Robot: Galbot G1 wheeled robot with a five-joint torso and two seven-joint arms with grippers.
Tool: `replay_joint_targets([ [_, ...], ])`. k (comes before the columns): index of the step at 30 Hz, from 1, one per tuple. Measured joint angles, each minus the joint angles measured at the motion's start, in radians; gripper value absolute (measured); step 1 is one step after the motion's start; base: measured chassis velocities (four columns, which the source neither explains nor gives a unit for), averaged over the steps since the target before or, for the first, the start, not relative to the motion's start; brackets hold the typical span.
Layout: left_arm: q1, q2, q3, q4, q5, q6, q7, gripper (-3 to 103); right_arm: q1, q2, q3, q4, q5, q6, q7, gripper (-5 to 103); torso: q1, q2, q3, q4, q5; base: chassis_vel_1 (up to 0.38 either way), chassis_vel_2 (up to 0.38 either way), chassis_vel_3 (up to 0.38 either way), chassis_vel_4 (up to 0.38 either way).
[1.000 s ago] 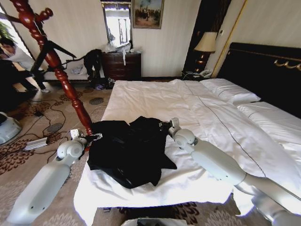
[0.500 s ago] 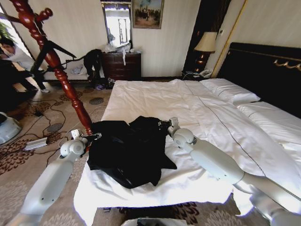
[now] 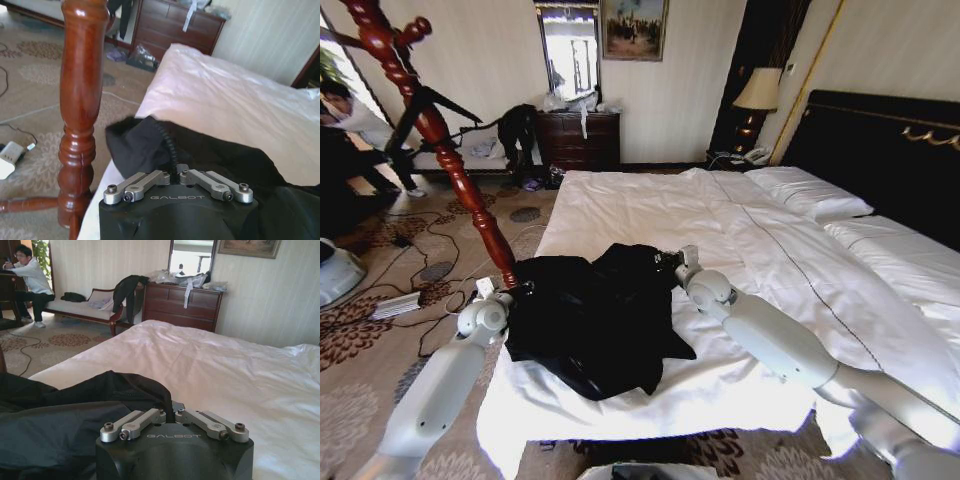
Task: Pick up the clothes from the bed and hang them on the clothes hanger.
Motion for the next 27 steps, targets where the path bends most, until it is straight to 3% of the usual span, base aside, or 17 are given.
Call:
replay_joint_targets([
  [4, 0.003, 0.015, -0.015, -0.018, -0.019, -0.019, 0.003, 2, 0.010, -0.009, 0.005, 0.005, 0.002, 0.017, 0.002, 2, 0.000, 0.000, 0.000, -0.0001, 0.0000, 0.000, 0.000, 0.000, 0.000],
  [8, -0.006, 0.047, -0.052, -0.077, -0.062, -0.054, -0.003, 2, 0.038, -0.025, 0.021, 0.027, 0.005, 0.080, 0.003, 2, 0.000, 0.000, 0.000, 0.0001, -0.0002, 0.000, 0.000, 0.000, 0.000],
  [12, -0.047, 0.107, -0.079, -0.160, -0.114, -0.071, -0.040, 2, 0.076, -0.047, 0.047, 0.068, 0.008, 0.124, 0.001, 2, 0.000, 0.000, 0.000, -0.0004, -0.0001, 0.000, 0.000, 0.000, 0.000],
  [20, -0.113, 0.317, -0.143, -0.397, -0.230, -0.061, -0.097, 2, 0.179, -0.116, 0.119, 0.216, 0.047, 0.152, 0.043, 2, 0.000, 0.000, 0.000, -0.0002, 0.0001, 0.000, 0.000, 0.000, 0.000],
  [23, -0.125, 0.369, -0.206, -0.422, -0.265, -0.061, -0.106, 2, 0.195, -0.138, 0.158, 0.257, 0.081, 0.151, 0.070, 2, 0.000, 0.000, 0.000, -0.0001, -0.0001, 0.000, 0.000, 0.000, 0.000],
  [27, -0.130, 0.452, -0.320, -0.368, -0.312, -0.047, -0.109, 2, 0.187, -0.195, 0.216, 0.237, 0.075, 0.145, 0.079, 2, 0.000, 0.000, 0.000, 0.0000, -0.0004, 0.000, 0.000, 0.000, 0.000],
])
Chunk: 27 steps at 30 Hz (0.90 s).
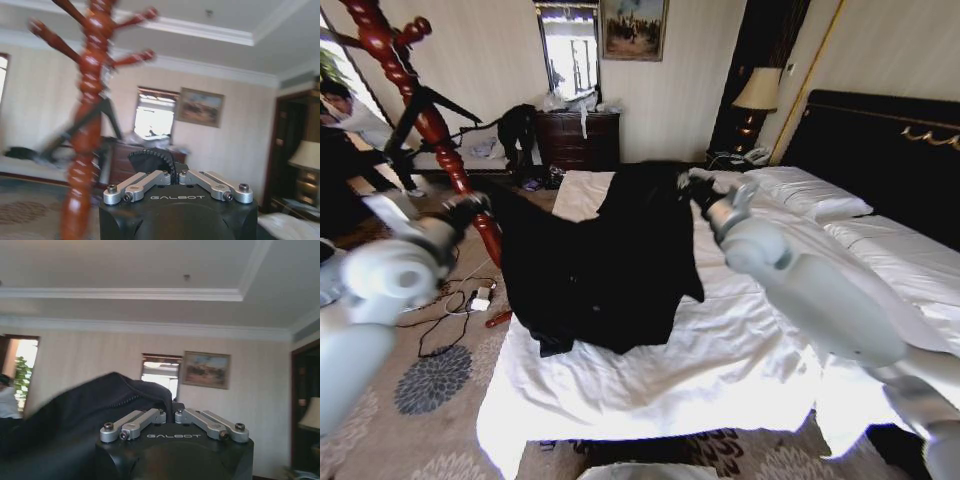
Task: Pick up the clothes from the bed and hang them on the clothes hanger.
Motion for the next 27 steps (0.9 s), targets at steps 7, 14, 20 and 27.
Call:
replay_joint_targets([
  [7, 0.020, 0.140, -0.093, 0.058, -0.086, 0.017, 0.064, 2, -0.041, -0.093, 0.047, -0.103, -0.135, 0.116, -0.097, 2, 0.000, 0.000, 0.000, -0.0007, 0.0005, 0.000, 0.000, 0.000, 0.000],
  [14, -0.008, 0.229, -0.074, 0.059, -0.095, 0.005, 0.130, 2, 0.005, -0.099, 0.025, -0.162, -0.181, 0.190, -0.146, 2, 0.000, 0.000, 0.000, 0.0003, 0.0002, 0.000, 0.000, 0.000, 0.000],
  [20, -0.029, 0.275, -0.034, 0.018, -0.096, -0.010, 0.192, 2, 0.118, -0.088, -0.043, -0.249, -0.358, 0.371, -0.285, 2, 0.000, 0.000, 0.000, -0.0005, 0.0008, 0.000, 0.000, 0.000, 0.000],
  [27, -0.001, 0.299, 0.021, -0.133, -0.063, -0.001, 0.269, 2, 0.392, 0.013, -0.204, -0.349, -0.516, 0.552, -0.429, 2, 0.000, 0.000, 0.000, 0.0005, -0.0001, 0.000, 0.000, 0.000, 0.000],
])
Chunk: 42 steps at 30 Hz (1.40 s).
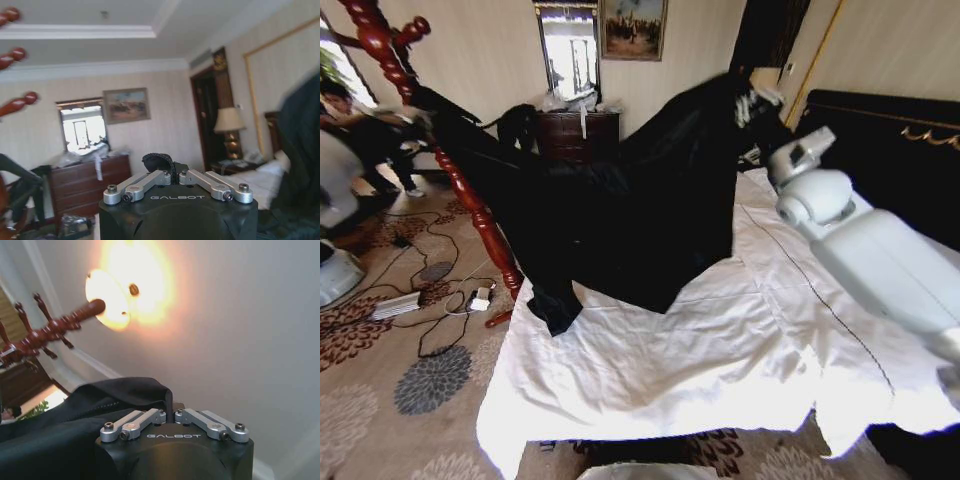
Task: Pick up the clothes from the bed and hang them on the clothes hanger.
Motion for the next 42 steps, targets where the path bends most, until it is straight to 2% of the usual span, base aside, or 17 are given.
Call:
replay_joint_targets([
  [5, 0.039, -0.007, 0.033, -0.054, 0.048, 0.017, 0.023, 2, 0.083, 0.031, -0.035, -0.090, -0.059, 0.067, -0.040, 2, 0.000, 0.000, 0.000, 0.0001, 0.0004, 0.000, 0.000, 0.000, 0.000],
  [7, 0.065, -0.019, 0.069, -0.082, 0.104, 0.020, 0.050, 2, 0.118, 0.036, -0.048, -0.135, -0.066, 0.093, -0.050, 2, 0.000, 0.000, 0.000, -0.0011, 0.0004, 0.000, 0.000, 0.000, 0.000],
  [10, 0.074, -0.050, 0.156, -0.121, 0.175, 0.024, 0.063, 2, 0.157, 0.056, -0.058, -0.190, -0.081, 0.116, -0.060, 2, 0.000, 0.000, 0.000, -0.0012, 0.0009, 0.000, 0.000, 0.000, 0.000],
  [11, 0.074, -0.050, 0.156, -0.121, 0.175, 0.024, 0.063, 2, 0.157, 0.056, -0.058, -0.190, -0.081, 0.116, -0.060, 2, 0.000, 0.000, 0.000, -0.0012, 0.0009, 0.000, 0.000, 0.000, 0.000],
  [15, 0.075, -0.083, 0.266, -0.147, 0.300, 0.025, 0.085, 2, 0.195, 0.101, -0.065, -0.225, -0.086, 0.118, -0.058, 2, 0.000, 0.000, 0.000, 0.0000, 0.0002, 0.000, 0.000, 0.000, 0.000],
  [21, 0.087, -0.106, 0.346, -0.133, 0.413, 0.024, 0.109, 2, 0.233, 0.132, -0.062, -0.254, -0.079, 0.093, -0.038, 2, 0.000, 0.000, 0.000, -0.0010, 0.0006, 0.000, 0.000, 0.000, 0.000],
  [28, 0.140, -0.109, 0.358, -0.104, 0.482, 0.022, 0.126, 2, 0.279, 0.159, -0.057, -0.298, -0.065, 0.071, -0.023, 2, 0.000, 0.000, 0.000, -0.0004, 0.0004, 0.000, 0.000, 0.000, 0.000],
  [36, 0.238, -0.127, 0.352, -0.053, 0.622, 0.000, 0.148, 2, 0.365, 0.205, -0.064, -0.424, -0.072, 0.088, -0.042, 2, 0.000, 0.000, 0.000, -0.0002, 0.0003, 0.000, 0.000, 0.000, 0.000],
  [42, 0.264, -0.135, 0.330, -0.020, 0.645, -0.005, 0.151, 2, 0.382, 0.226, -0.065, -0.461, -0.074, 0.092, -0.051, 2, 0.000, 0.000, 0.000, -0.0006, 0.0006, 0.000, 0.000, 0.000, 0.000],
])
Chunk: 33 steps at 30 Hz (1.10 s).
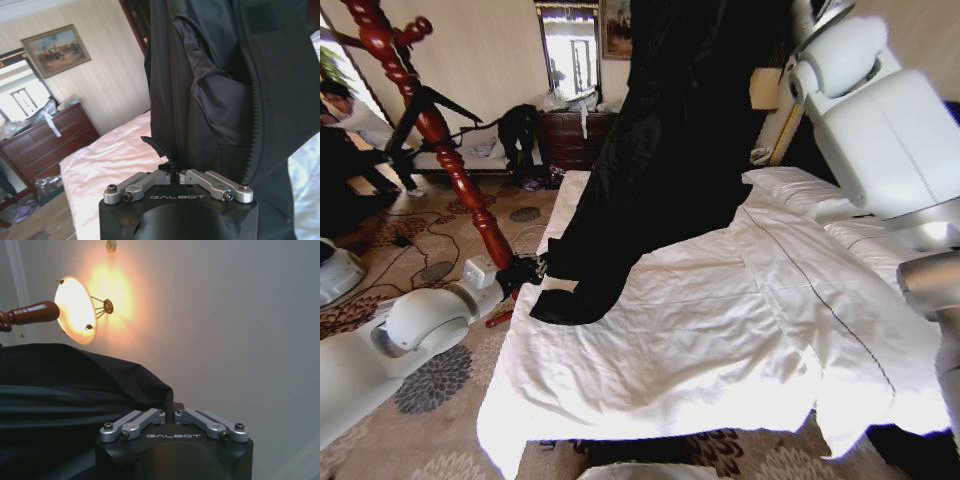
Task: Pick up the clothes from the bed and hang them on the clothes hanger.
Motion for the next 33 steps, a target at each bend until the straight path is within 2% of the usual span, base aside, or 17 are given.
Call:
replay_joint_targets([
  [7, 0.003, -0.015, -0.030, 0.046, -0.003, -0.013, 0.004, 2, -0.002, 0.015, -0.002, -0.008, -0.003, -0.001, -0.004, 2, 0.000, 0.000, 0.000, 0.0001, -0.0002, 0.000, 0.000, 0.000, 0.000],
  [10, -0.035, -0.038, -0.050, 0.050, -0.084, -0.010, -0.026, 2, -0.032, 0.006, -0.001, 0.026, 0.002, -0.012, 0.001, 2, 0.000, 0.000, 0.000, 0.0003, -0.0007, 0.000, 0.000, 0.000, 0.000],
  [11, -0.035, -0.038, -0.050, 0.050, -0.084, -0.010, -0.026, 2, -0.032, 0.006, -0.001, 0.026, 0.002, -0.012, 0.001, 2, 0.000, 0.000, 0.000, 0.0003, -0.0007, 0.000, 0.000, 0.000, 0.000],
  [13, -0.077, -0.052, -0.079, 0.031, -0.186, -0.006, -0.066, 2, -0.078, -0.009, 0.003, 0.071, 0.008, -0.025, 0.007, 2, 0.000, 0.000, 0.000, 0.0001, -0.0002, 0.000, 0.000, 0.000, 0.000],
  [14, -0.077, -0.052, -0.079, 0.031, -0.186, -0.006, -0.066, 2, -0.078, -0.009, 0.003, 0.071, 0.008, -0.025, 0.007, 2, 0.000, 0.000, 0.000, 0.0001, -0.0002, 0.000, 0.000, 0.000, 0.000],
  [17, -0.131, -0.059, -0.122, 0.007, -0.309, -0.014, -0.118, 2, -0.150, -0.036, 0.009, 0.153, 0.015, -0.055, 0.018, 2, 0.000, 0.000, 0.000, -0.0002, 0.0003, 0.000, 0.000, 0.000, 0.000],
  [23, -0.154, -0.059, -0.159, 0.011, -0.383, -0.026, -0.164, 2, -0.233, -0.078, 0.023, 0.264, 0.056, -0.108, 0.042, 2, 0.000, 0.000, 0.000, 0.0002, 0.0000, 0.000, 0.000, 0.000, 0.000],
  [25, -0.163, -0.079, -0.184, 0.014, -0.441, -0.026, -0.214, 2, -0.268, -0.099, 0.031, 0.303, 0.069, -0.126, 0.053, 2, 0.000, 0.000, 0.000, 0.0002, 0.0000, 0.000, 0.000, 0.000, 0.000],
  [26, -0.163, -0.079, -0.184, 0.014, -0.441, -0.026, -0.214, 2, -0.268, -0.099, 0.031, 0.303, 0.069, -0.126, 0.053, 2, 0.000, 0.000, 0.000, 0.0002, 0.0000, 0.000, 0.000, 0.000, 0.000],
  [29, -0.178, -0.120, -0.220, 0.021, -0.508, -0.023, -0.275, 2, -0.318, -0.126, 0.044, 0.349, 0.081, -0.145, 0.067, 2, 0.000, 0.000, 0.000, 0.0000, -0.0001, 0.000, 0.000, 0.000, 0.000],
  [31, -0.182, -0.133, -0.234, 0.024, -0.524, -0.023, -0.290, 2, -0.337, -0.136, 0.050, 0.365, 0.092, -0.153, 0.075, 2, 0.000, 0.000, 0.000, 0.0001, -0.0002, 0.000, 0.000, 0.000, 0.000],
  [33, -0.185, -0.160, -0.281, 0.033, -0.566, -0.023, -0.318, 2, -0.386, -0.157, 0.067, 0.405, 0.124, -0.180, 0.102, 2, 0.000, 0.000, 0.000, -0.0001, -0.0001, 0.000, 0.000, 0.000, 0.000],
])
